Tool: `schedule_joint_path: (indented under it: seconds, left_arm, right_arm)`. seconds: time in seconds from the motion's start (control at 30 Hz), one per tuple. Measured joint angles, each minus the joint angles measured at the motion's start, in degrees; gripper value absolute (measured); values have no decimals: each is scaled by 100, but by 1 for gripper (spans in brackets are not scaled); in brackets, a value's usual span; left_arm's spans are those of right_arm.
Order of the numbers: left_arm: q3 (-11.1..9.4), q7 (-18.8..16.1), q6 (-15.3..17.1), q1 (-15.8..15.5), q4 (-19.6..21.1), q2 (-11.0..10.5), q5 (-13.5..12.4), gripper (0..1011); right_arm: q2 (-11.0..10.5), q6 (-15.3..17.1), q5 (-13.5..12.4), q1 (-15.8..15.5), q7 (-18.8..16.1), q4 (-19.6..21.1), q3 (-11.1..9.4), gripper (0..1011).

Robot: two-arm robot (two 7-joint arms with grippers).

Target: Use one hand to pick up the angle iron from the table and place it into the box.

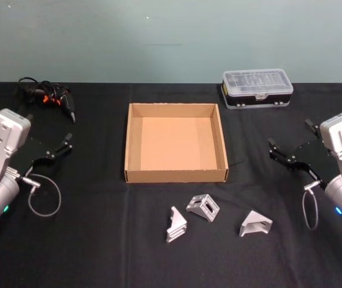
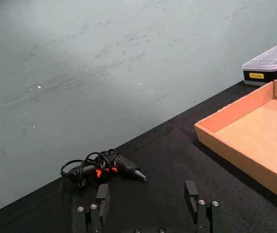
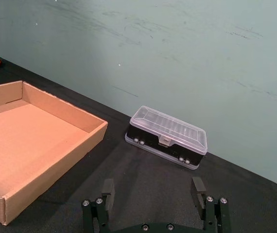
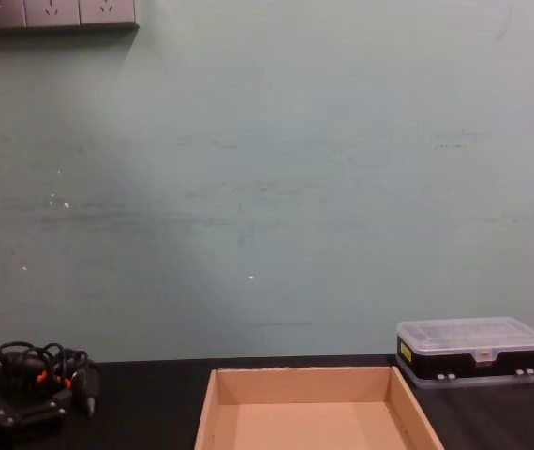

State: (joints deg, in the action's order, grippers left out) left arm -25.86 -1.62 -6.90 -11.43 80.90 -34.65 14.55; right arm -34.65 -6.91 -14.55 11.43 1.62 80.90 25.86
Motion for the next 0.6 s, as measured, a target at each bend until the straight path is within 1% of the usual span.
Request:
schedule_joint_path:
  seconds: [0.6]
  left_arm:
    - [0,0,0,0,0,0,0,1011]
  right_arm:
    - [0,0,0,0,0,0,0,1000]
